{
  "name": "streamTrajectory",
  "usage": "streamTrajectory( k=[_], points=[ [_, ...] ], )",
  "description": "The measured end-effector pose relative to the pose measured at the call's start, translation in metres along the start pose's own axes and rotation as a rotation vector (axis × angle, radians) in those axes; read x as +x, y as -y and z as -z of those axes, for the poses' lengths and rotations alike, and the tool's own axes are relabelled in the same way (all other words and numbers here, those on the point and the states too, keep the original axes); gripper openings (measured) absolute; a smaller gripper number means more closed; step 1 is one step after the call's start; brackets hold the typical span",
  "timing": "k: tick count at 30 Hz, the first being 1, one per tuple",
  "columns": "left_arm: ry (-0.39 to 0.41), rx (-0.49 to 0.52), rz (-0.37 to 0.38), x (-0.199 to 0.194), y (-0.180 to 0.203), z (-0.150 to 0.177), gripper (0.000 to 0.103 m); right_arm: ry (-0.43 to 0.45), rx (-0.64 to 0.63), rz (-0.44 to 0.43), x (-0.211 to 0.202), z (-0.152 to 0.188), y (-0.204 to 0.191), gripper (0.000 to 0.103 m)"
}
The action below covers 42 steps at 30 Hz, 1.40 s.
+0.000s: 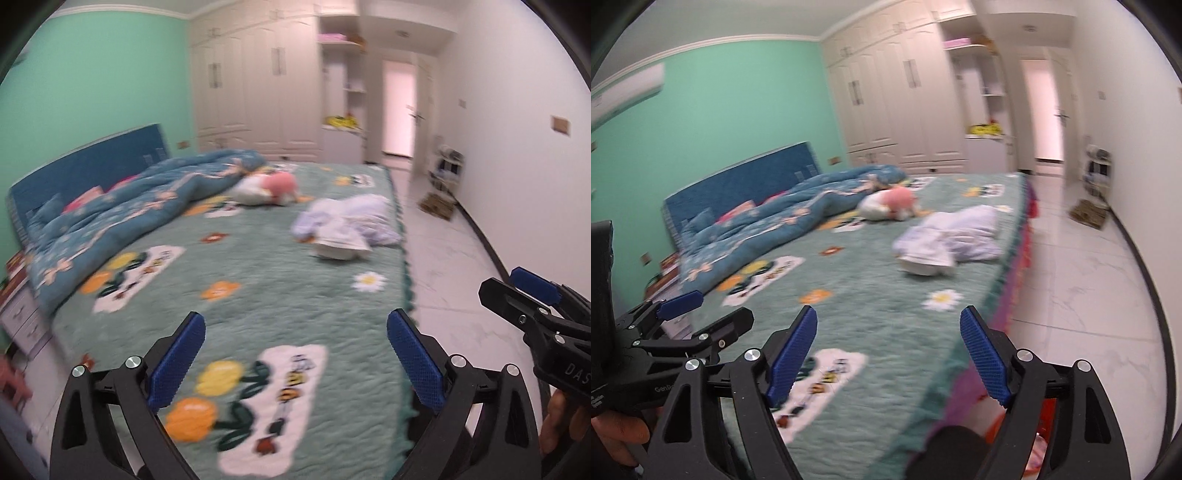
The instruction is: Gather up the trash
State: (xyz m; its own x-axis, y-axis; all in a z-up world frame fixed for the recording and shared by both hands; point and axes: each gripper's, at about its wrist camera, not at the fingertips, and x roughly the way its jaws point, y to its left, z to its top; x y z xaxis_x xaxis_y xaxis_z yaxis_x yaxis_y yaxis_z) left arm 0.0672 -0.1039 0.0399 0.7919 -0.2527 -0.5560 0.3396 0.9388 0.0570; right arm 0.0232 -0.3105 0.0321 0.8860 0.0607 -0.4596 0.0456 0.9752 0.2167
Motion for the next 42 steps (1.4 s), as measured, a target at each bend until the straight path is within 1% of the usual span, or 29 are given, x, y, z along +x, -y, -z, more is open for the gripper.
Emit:
streamTrajectory(
  k=[3, 6, 9, 11, 14, 17, 18, 19, 23, 28, 34, 42],
  points=[
    [0.009, -0.043, -0.05, -0.012, -0.023, 0.005, 0.097, 0.002, -0.043, -0.065, 0.007, -0.005, -0.035, 0.083],
    [0.019, -0.108, -0.107, -0.025, -0.051, 0.014, 0.097, 0.011, -0.073, -0.109, 0.006, -0.005, -0.063, 0.088],
    [0.017, -0.154, -0.138, -0.032, -0.069, 0.021, 0.097, 0.023, -0.102, -0.137, 0.005, -0.002, -0.088, 0.093],
    [0.02, -0.19, -0.164, -0.037, -0.08, 0.026, 0.097, 0.025, -0.113, -0.143, 0.005, 0.0, -0.101, 0.097],
    [0.023, -0.213, -0.195, -0.044, -0.091, 0.032, 0.097, 0.024, -0.132, -0.154, 0.006, 0.003, -0.116, 0.097],
    [0.025, -0.225, -0.219, -0.049, -0.099, 0.036, 0.097, 0.046, -0.17, -0.142, 0.003, 0.006, -0.13, 0.098],
    [0.027, -0.228, -0.239, -0.051, -0.101, 0.037, 0.097, 0.055, -0.179, -0.142, 0.002, 0.007, -0.136, 0.098],
    [0.029, -0.23, -0.256, -0.052, -0.102, 0.038, 0.097, 0.06, -0.184, -0.145, 0.0, 0.009, -0.135, 0.098],
    [0.038, -0.25, -0.281, -0.057, -0.108, 0.041, 0.097, 0.068, -0.2, -0.143, 0.001, 0.013, -0.141, 0.098],
    [0.046, -0.266, -0.289, -0.063, -0.112, 0.048, 0.097, 0.062, -0.202, -0.156, -0.001, 0.02, -0.144, 0.098],
    [0.042, -0.256, -0.305, -0.065, -0.108, 0.052, 0.097, 0.059, -0.204, -0.152, -0.001, 0.024, -0.141, 0.098],
    [0.082, -0.252, -0.325, -0.072, -0.106, 0.048, 0.097, 0.055, -0.198, -0.152, 0.0, 0.027, -0.137, 0.098]
  ],
)
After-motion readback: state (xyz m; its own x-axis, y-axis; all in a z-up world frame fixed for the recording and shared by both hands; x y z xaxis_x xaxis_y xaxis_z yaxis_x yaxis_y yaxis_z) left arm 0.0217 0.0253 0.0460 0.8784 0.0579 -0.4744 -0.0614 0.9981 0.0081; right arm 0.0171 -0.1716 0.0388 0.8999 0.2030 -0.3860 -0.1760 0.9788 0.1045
